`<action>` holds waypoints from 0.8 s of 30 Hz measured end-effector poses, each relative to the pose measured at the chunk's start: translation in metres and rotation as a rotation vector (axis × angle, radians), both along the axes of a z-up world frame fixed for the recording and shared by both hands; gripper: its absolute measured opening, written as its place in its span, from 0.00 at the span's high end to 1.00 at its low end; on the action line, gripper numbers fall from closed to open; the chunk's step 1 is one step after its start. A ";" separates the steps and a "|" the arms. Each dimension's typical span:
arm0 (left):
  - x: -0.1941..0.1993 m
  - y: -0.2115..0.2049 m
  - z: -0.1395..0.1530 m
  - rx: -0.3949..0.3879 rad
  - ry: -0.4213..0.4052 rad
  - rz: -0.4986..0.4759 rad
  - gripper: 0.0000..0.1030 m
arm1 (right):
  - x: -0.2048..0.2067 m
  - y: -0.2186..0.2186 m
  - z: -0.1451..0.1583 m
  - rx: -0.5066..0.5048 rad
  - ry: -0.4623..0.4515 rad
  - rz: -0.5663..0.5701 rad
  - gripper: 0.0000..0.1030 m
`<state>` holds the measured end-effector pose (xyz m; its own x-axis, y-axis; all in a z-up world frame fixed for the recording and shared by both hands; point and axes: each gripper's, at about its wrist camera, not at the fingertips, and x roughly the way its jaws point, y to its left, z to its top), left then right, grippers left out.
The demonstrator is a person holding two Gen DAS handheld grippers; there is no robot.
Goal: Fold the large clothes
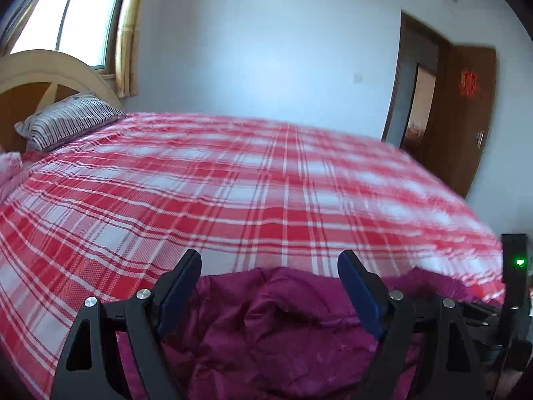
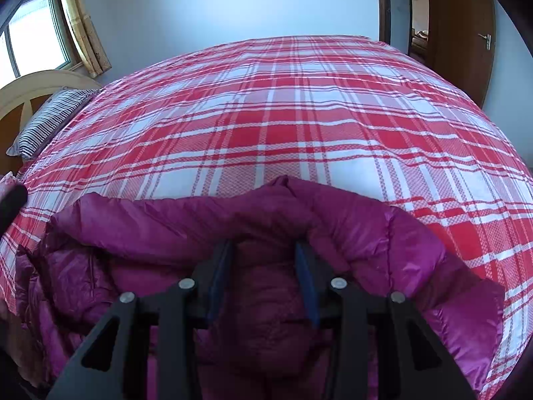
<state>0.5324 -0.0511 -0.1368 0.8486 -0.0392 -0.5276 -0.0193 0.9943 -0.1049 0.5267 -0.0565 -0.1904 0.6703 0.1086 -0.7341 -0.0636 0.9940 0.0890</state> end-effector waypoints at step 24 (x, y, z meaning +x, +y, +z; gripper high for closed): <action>0.012 -0.001 -0.026 0.090 0.138 0.037 0.10 | 0.004 0.002 -0.014 -0.015 0.013 0.013 0.59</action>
